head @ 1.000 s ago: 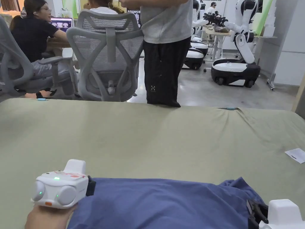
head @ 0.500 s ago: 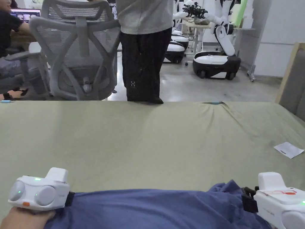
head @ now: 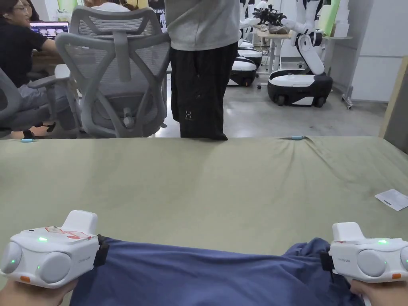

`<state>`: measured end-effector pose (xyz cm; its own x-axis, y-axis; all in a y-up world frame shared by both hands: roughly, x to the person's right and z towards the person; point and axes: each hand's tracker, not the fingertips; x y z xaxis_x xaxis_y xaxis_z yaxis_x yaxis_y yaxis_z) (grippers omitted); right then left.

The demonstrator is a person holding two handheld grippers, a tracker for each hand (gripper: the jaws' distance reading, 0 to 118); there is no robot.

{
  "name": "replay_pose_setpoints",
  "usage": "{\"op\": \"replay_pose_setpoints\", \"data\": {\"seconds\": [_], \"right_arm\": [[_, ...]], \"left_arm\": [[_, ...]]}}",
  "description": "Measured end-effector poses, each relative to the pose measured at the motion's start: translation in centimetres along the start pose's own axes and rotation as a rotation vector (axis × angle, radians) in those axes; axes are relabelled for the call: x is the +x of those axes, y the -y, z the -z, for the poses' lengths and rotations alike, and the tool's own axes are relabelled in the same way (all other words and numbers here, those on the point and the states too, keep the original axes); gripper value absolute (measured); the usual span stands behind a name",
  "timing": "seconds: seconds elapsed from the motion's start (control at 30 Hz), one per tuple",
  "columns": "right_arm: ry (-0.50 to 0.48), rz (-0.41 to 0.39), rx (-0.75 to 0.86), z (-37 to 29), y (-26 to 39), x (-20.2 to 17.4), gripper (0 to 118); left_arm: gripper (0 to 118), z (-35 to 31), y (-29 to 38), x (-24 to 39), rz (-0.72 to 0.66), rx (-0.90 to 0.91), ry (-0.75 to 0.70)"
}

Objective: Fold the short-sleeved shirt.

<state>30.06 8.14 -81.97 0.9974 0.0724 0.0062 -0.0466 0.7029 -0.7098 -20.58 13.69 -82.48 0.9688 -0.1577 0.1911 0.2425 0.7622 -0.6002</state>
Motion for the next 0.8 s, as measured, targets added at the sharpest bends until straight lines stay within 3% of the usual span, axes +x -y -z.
{"op": "replay_pose_setpoints", "data": {"seconds": [0.1, 0.33, 0.43, 0.67, 0.7, 0.73, 0.8], "right_arm": [[-0.038, 0.036, 0.12, -6.3, -0.6, 1.0, 2], [-0.031, 0.002, 0.265, -19.5, 5.2, 1.8, 2], [-0.009, -0.009, 0.239, -20.6, 10.1, 1.5, 2], [-0.007, 0.006, 0.058, -16.1, 19.4, 0.1, 5], [-0.007, 0.005, 0.067, -16.2, 19.5, -0.1, 15], [0.017, 0.009, 0.078, -16.9, 18.9, -0.3, 34], [0.023, 0.03, 0.174, -19.1, 17.2, -1.1, 81]], "left_arm": [[1, -4.1, 0.1, -0.4, -0.018, 0.057, 0.01], [1, -13.8, 5.3, -1.6, -0.09, 0.146, 0.058], [1, -14.7, 10.1, -1.8, -0.134, 0.066, 0.083], [5, -12.1, 20.9, -0.3, -0.216, -0.14, 0.089], [17, -12.1, 21.3, 0.0, -0.232, -0.12, 0.076], [36, -12.4, 20.9, 0.4, -0.243, -0.089, 0.051], [97, -13.4, 19.3, 1.0, -0.224, -0.013, 0.012]]}}
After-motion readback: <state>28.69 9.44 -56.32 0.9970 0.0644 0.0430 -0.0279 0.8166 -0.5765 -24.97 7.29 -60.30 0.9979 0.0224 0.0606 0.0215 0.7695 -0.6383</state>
